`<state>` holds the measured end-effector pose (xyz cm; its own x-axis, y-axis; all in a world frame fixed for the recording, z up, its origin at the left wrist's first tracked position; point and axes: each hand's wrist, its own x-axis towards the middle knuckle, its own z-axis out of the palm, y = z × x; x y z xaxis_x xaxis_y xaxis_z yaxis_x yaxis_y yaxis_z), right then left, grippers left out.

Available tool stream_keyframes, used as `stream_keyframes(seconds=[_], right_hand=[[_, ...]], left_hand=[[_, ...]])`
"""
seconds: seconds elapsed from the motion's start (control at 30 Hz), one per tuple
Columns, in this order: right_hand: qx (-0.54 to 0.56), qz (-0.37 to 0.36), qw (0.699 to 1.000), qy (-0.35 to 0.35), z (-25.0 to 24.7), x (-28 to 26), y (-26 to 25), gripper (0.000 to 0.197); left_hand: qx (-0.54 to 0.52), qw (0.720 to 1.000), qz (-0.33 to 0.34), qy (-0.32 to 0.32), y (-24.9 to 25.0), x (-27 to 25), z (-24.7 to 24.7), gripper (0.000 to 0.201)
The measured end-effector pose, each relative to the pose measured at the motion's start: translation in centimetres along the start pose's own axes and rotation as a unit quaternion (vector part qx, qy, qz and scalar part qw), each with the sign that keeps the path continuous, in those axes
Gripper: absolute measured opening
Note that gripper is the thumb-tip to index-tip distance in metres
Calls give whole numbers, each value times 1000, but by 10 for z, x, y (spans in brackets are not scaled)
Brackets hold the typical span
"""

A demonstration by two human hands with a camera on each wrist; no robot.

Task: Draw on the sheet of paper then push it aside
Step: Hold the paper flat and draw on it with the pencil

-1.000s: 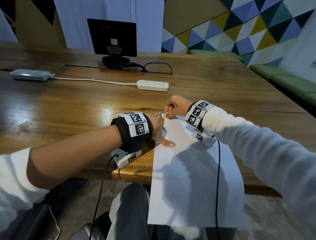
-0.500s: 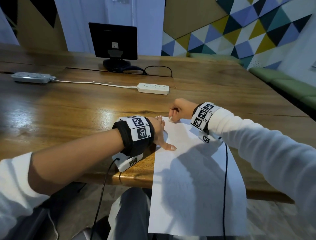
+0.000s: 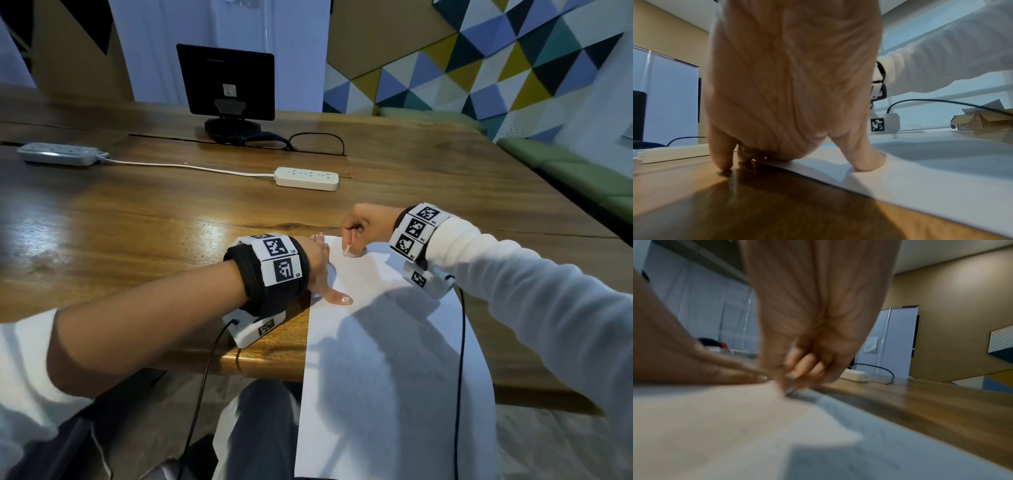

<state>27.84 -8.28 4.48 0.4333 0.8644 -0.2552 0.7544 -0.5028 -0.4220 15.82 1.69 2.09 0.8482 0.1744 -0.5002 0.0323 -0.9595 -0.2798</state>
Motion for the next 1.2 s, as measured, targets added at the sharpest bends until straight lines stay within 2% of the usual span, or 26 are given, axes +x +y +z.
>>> stream_keyframes(seconds=[0.07,0.1,0.23,0.37,0.47,0.5,0.53,0.6,0.67,0.73,0.77,0.87,0.93,1.0,1.13,1.2], right_hand=[[-26,8,997,75,4,3,2,8],[-25,10,996,84,5,1,2,7],[12,-2,1000,1,2,-4,0,9],[-30,8,997,70,4,1,-3,8],[-5,1,1000,17,6,-4,-5,7],[-1,1,1000,18,6,-3,-4,7],[-7,1,999,40,6,-1,-3,3],[-27,4,995,94,5,4,-3,11],[-13,2,997,70,5,3,-3,6],[7,-1,1000,17,5,0,-3,10],[7,4,1000,20,5,0,-4,10],[-17,7,996,91,11,4,-7,5],[-4,0,998,62,12,4,-10,4],[10,-6,1000,18,9,3,-10,11],[-7,-4,997,75,9,7,-12,5],[-3,-11,999,50,11,4,-13,4]], left_hand=[[-4,1000,1,1,0,0,1,120],[-6,1000,0,4,0,0,1,121],[-18,1000,2,2,-2,3,1,121],[-20,1000,1,0,0,1,1,122],[-13,1000,2,1,0,3,2,121],[-10,1000,1,1,0,3,2,121],[-9,1000,2,4,0,4,2,121],[-10,1000,3,7,1,3,3,121],[-7,1000,3,8,1,3,2,120],[-6,1000,4,7,0,6,3,121],[-8,1000,2,8,-1,8,4,123],[-22,1000,4,18,-2,11,6,127],[-31,999,6,18,-3,12,7,127],[-35,999,9,25,-5,12,7,128],[-33,999,7,22,-4,12,7,129],[-35,999,8,21,-4,11,6,127]])
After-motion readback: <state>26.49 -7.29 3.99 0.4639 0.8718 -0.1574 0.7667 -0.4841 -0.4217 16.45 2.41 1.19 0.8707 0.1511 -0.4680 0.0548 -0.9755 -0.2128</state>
